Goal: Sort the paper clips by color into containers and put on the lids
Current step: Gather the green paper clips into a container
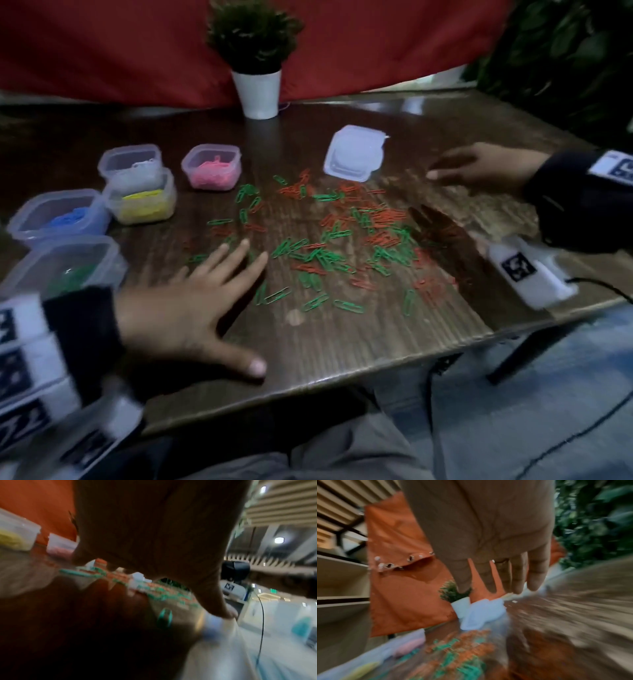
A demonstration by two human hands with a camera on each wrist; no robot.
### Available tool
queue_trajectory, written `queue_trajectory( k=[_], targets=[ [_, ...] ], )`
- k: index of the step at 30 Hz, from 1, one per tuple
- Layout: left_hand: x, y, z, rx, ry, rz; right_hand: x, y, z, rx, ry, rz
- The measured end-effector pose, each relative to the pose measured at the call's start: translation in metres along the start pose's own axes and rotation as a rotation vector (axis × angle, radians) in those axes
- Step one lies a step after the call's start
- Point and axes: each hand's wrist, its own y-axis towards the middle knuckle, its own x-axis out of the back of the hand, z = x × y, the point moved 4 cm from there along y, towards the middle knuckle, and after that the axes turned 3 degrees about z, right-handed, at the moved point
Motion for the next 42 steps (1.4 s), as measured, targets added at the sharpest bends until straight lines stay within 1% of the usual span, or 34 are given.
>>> queue_trajectory(
  k=[1, 2, 4, 5, 7, 8, 11, 13, 16, 19, 20, 22, 25, 28, 31, 33, 35, 37, 39, 42],
  targets=[
    [-0.010, -0.003, -0.001, 0.025, 0.027, 0.043, -0.003, -0.007, -0.019, -0.067, -0.031, 0.047],
    [-0.018, -0.005, 0.001, 0.052, 0.047, 0.056, -0.009, -0.012, -0.038, -0.130, -0.068, 0.110],
    [-0.027, -0.005, 0.004, 0.081, 0.070, 0.011, -0.020, -0.019, -0.075, -0.270, -0.187, 0.226],
    [-0.028, -0.005, 0.004, 0.090, 0.065, -0.008, -0.025, -0.021, -0.090, -0.325, -0.223, 0.257],
    [-0.026, -0.001, 0.004, 0.089, 0.033, -0.018, -0.035, -0.028, -0.108, -0.405, -0.223, 0.275],
    [-0.023, 0.002, 0.004, 0.086, 0.026, -0.025, -0.041, -0.031, -0.109, -0.419, -0.226, 0.268],
    [-0.013, 0.008, 0.001, 0.038, 0.059, -0.066, -0.055, -0.030, -0.102, -0.407, -0.226, 0.246],
    [-0.006, 0.008, -0.004, 0.002, 0.052, -0.080, -0.056, -0.023, -0.090, -0.350, -0.283, 0.263],
    [0.006, 0.010, -0.006, 0.020, 0.038, -0.116, -0.048, -0.010, -0.045, -0.158, -0.422, 0.242],
    [0.030, 0.029, 0.000, 0.035, 0.075, -0.236, -0.050, -0.003, 0.019, 0.059, -0.443, 0.269],
    [0.039, 0.035, 0.002, 0.029, 0.038, -0.276, -0.055, 0.000, 0.039, 0.133, -0.431, 0.288],
    [0.055, 0.047, 0.005, 0.006, -0.105, -0.340, -0.070, 0.006, 0.074, 0.267, -0.395, 0.312],
    [0.075, 0.063, 0.002, -0.040, -0.193, -0.388, -0.094, 0.013, 0.107, 0.400, -0.358, 0.358],
    [0.085, 0.074, -0.002, -0.091, -0.176, -0.423, -0.105, 0.017, 0.122, 0.453, -0.336, 0.339],
    [0.090, 0.078, -0.001, -0.125, -0.214, -0.505, -0.112, 0.017, 0.127, 0.468, -0.300, 0.356],
    [0.090, 0.078, 0.001, -0.143, -0.245, -0.532, -0.116, 0.016, 0.127, 0.480, -0.278, 0.358],
    [0.091, 0.077, 0.003, -0.162, -0.291, -0.531, -0.115, 0.017, 0.123, 0.489, -0.245, 0.344],
    [0.092, 0.074, 0.002, -0.185, -0.314, -0.500, -0.110, 0.020, 0.116, 0.466, -0.191, 0.341],
    [0.091, 0.074, -0.002, -0.200, -0.294, -0.478, -0.106, 0.025, 0.106, 0.426, -0.148, 0.355],
    [0.091, 0.076, -0.010, -0.208, -0.256, -0.503, -0.106, 0.027, 0.097, 0.388, -0.116, 0.380]
  ],
)
